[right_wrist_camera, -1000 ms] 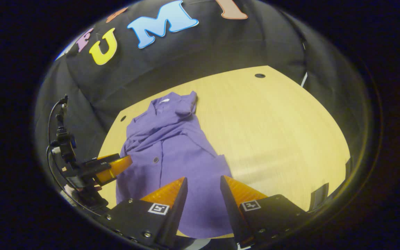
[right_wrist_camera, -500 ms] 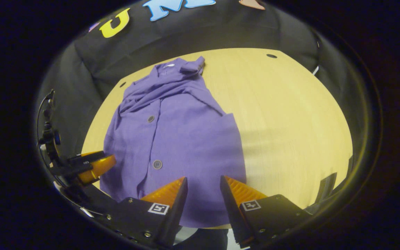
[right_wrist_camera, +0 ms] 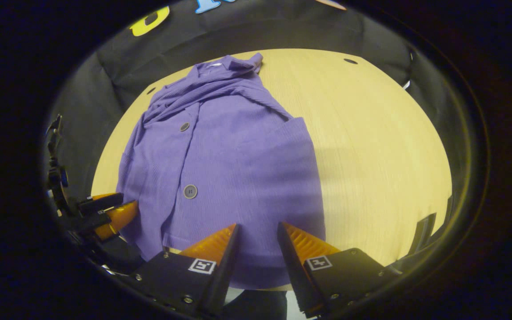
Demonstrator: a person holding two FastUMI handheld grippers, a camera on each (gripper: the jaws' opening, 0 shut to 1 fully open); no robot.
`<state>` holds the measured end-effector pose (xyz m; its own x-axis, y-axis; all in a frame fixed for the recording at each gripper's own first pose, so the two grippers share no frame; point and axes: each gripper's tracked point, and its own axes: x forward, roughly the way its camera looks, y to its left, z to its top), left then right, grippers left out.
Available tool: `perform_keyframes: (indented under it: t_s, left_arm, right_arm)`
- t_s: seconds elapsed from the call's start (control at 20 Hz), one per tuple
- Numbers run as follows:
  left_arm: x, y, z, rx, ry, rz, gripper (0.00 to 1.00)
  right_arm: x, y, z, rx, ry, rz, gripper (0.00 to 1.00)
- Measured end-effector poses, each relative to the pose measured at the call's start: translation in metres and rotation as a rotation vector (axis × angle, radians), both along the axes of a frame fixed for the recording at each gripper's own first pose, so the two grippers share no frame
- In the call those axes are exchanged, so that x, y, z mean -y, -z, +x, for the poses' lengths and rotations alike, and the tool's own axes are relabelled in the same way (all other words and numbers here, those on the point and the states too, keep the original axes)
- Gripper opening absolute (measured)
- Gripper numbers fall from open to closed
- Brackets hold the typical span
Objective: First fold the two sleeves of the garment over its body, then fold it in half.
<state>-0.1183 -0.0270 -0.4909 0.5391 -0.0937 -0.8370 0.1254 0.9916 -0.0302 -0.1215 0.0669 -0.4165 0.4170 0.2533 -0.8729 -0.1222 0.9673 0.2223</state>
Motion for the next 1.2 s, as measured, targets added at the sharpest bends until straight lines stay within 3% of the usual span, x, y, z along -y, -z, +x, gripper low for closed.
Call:
perform_keyframes:
  t_s: [0.3,0.5,0.7,0.75,0.8,0.9,0.95,1.05,1.1,1.15,1.2]
  left_arm:
    - [0.001,0.000,0.005,-0.009,-0.069,-0.007,0.90]
    - [0.001,0.000,0.006,0.023,-0.075,-0.011,0.92]
    - [0.004,-0.002,0.001,0.044,-0.052,-0.021,0.85]
    - [0.005,-0.001,0.003,0.047,-0.051,-0.026,0.79]
    - [0.006,0.000,0.005,0.050,-0.051,-0.036,0.79]
    - [0.006,0.002,0.006,0.033,-0.055,-0.041,0.68]
    - [0.002,0.000,0.011,0.057,-0.066,-0.039,0.68]
    - [-0.001,-0.004,0.010,0.048,-0.109,-0.034,0.08]
    - [0.001,-0.001,0.009,0.038,-0.091,-0.006,0.07]
    - [0.002,0.001,0.010,0.032,-0.081,0.011,0.08]
    - [0.003,-0.001,0.012,0.033,-0.081,0.005,0.08]
  right_arm:
    - [-0.001,0.002,-0.002,0.031,-0.003,-0.019,0.60]
    - [-0.002,0.005,-0.004,0.061,-0.019,-0.098,0.62]
    - [-0.005,0.006,-0.004,0.062,-0.006,-0.152,0.63]
    - [-0.005,0.006,-0.004,0.067,-0.002,-0.144,0.58]
    - [-0.004,0.006,-0.005,0.063,0.009,-0.130,0.63]
    - [-0.006,0.005,-0.001,0.068,0.075,-0.079,0.63]
    - [-0.006,0.007,-0.001,0.066,0.087,-0.074,0.26]
    - [-0.007,0.007,-0.001,0.058,0.068,-0.087,0.26]
    - [-0.012,0.010,0.010,0.086,0.086,-0.064,0.26]
    - [-0.012,0.012,0.008,0.066,0.094,-0.077,0.02]
    - [-0.012,0.007,0.008,0.077,0.072,-0.086,0.03]
